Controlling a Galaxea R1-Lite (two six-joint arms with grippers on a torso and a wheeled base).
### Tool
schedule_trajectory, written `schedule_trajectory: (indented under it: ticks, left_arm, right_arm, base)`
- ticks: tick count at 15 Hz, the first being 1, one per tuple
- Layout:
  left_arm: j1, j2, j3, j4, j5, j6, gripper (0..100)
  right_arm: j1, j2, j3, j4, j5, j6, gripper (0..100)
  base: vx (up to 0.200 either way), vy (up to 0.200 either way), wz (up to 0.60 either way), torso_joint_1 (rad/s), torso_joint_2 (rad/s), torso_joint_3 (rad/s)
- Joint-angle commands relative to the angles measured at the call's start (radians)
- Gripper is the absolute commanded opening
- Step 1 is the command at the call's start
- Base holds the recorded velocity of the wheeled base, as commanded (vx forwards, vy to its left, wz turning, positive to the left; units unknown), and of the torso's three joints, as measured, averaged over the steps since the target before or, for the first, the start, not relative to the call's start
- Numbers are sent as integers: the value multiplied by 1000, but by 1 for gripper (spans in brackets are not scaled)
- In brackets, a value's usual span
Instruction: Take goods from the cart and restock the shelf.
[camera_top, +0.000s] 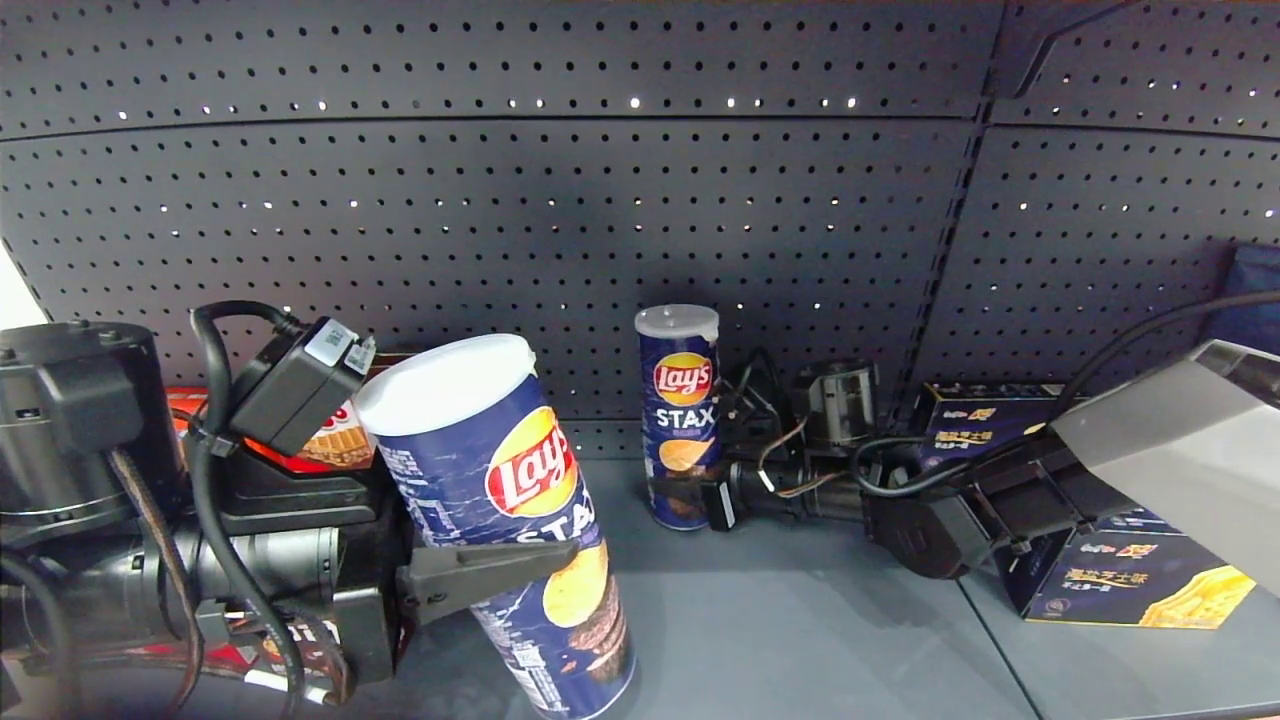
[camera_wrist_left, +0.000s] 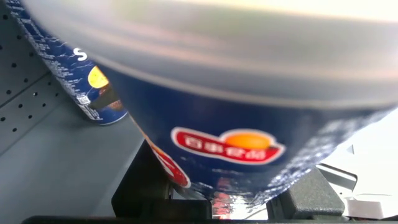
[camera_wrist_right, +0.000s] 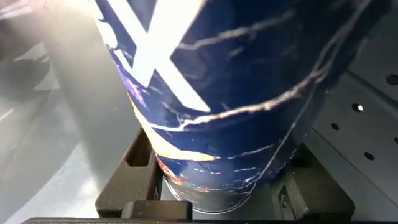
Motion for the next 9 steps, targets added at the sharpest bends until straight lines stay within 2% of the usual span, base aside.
schedule_trajectory:
  ticks: [1, 3, 5, 6, 9]
  left_arm:
    - [1, 0, 0, -1, 0, 0, 0]
    - [1, -1, 12, -1, 0, 2, 0]
    - [3, -1, 15, -1, 1, 2, 0]
    - [21, -1, 14, -1, 5, 2, 0]
    - [35, 0, 8, -1, 5, 0, 0]
  right_arm:
    - [7, -35, 2, -4, -4, 0, 0]
    - [34, -63, 13, -44, -110, 18, 0]
    - [59, -110, 33, -63, -128, 43, 0]
    - [71, -147, 56, -65, -140, 54, 0]
    - [106, -265, 176, -68, -149, 67, 0]
  base:
    - [0, 0, 0, 0, 0, 0]
    - [0, 0, 0, 0, 0, 0]
    - [0, 0, 0, 0, 0, 0]
    - [0, 0, 0, 0, 0, 0]
    - [0, 0, 0, 0, 0, 0]
